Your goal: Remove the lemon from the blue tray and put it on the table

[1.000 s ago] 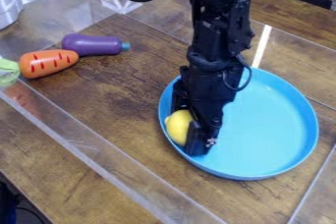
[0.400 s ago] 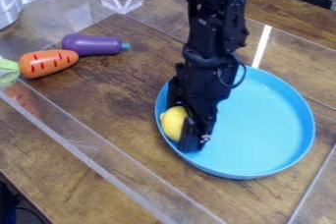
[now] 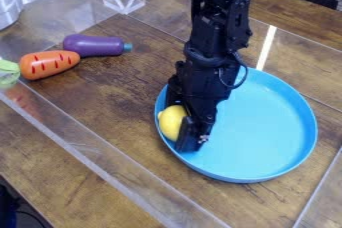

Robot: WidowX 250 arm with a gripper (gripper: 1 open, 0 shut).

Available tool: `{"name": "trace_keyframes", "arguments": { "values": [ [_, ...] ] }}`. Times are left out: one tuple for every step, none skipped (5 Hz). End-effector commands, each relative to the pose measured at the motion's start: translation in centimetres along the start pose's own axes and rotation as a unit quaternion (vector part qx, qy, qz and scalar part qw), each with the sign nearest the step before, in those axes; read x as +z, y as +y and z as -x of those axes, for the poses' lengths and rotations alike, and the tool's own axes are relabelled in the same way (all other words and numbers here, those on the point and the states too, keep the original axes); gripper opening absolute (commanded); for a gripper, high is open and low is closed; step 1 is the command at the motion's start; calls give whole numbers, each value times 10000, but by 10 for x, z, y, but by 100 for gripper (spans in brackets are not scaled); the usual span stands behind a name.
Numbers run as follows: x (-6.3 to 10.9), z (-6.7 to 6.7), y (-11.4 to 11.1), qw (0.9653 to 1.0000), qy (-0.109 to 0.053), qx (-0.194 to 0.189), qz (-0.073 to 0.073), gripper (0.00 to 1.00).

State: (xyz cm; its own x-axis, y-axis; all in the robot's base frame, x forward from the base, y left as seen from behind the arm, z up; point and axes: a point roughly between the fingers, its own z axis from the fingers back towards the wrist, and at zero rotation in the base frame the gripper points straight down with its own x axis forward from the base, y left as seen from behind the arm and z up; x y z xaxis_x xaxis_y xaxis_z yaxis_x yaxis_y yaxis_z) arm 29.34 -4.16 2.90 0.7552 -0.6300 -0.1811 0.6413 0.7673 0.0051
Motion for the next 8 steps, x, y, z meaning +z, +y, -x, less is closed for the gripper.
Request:
{"name": "trace_keyframes", "arguments": {
  "values": [
    [28,-4,7,9993,-261,-1,-254,0],
    [33,-2,7,9994,-181,-62,-304,0],
    [37,0,6,9993,-128,-115,-338,0],
    [38,1,6,9992,-90,-147,-358,0],
    [38,1,6,9992,-61,-162,-365,0],
    [37,1,7,9992,-35,-170,-369,0],
    [37,1,7,9991,-7,-182,-376,0],
    [37,2,7,9991,19,-188,-378,0]
  ]
}}
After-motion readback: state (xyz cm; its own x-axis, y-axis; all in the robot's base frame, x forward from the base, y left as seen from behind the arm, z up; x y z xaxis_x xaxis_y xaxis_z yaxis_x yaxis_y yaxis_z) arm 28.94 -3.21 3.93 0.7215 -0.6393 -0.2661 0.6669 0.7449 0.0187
